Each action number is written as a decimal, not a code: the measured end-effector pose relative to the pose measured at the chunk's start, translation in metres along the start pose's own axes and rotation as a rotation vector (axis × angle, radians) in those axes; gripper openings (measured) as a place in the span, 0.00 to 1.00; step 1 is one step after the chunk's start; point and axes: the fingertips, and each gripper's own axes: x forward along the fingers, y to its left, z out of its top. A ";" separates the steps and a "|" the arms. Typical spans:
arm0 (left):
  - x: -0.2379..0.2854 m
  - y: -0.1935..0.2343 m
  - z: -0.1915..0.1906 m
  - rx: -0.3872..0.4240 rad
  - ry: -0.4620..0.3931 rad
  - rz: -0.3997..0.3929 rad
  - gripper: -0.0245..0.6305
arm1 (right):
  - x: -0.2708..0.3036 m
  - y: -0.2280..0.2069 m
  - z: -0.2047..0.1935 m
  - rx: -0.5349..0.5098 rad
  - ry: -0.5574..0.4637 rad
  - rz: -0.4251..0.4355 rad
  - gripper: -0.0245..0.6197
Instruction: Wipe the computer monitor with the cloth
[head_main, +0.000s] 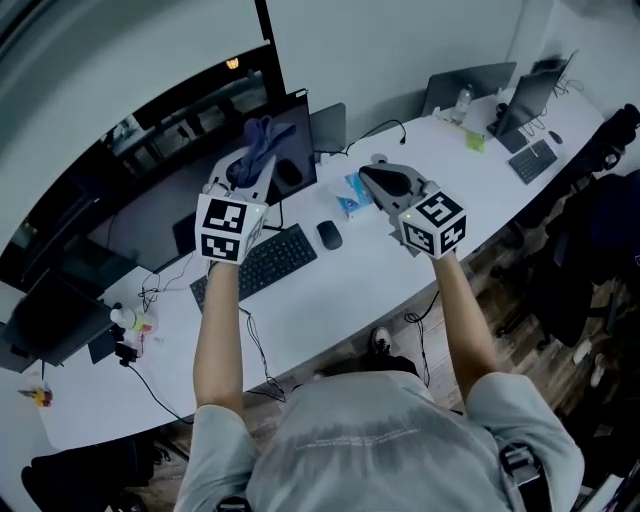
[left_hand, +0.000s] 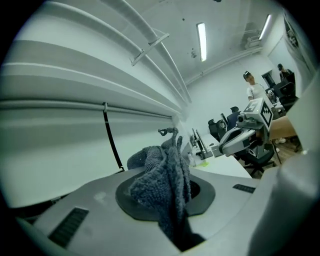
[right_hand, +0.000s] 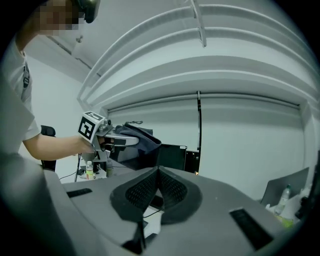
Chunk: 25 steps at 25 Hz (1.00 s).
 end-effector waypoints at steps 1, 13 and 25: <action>0.014 0.002 0.003 0.016 0.005 0.009 0.11 | 0.004 -0.012 0.000 0.008 -0.003 0.014 0.04; 0.131 0.037 0.045 0.233 0.122 0.137 0.12 | 0.058 -0.104 -0.006 -0.017 0.040 0.122 0.04; 0.155 0.043 -0.007 0.218 0.335 0.096 0.11 | 0.092 -0.123 -0.017 0.046 0.016 0.235 0.04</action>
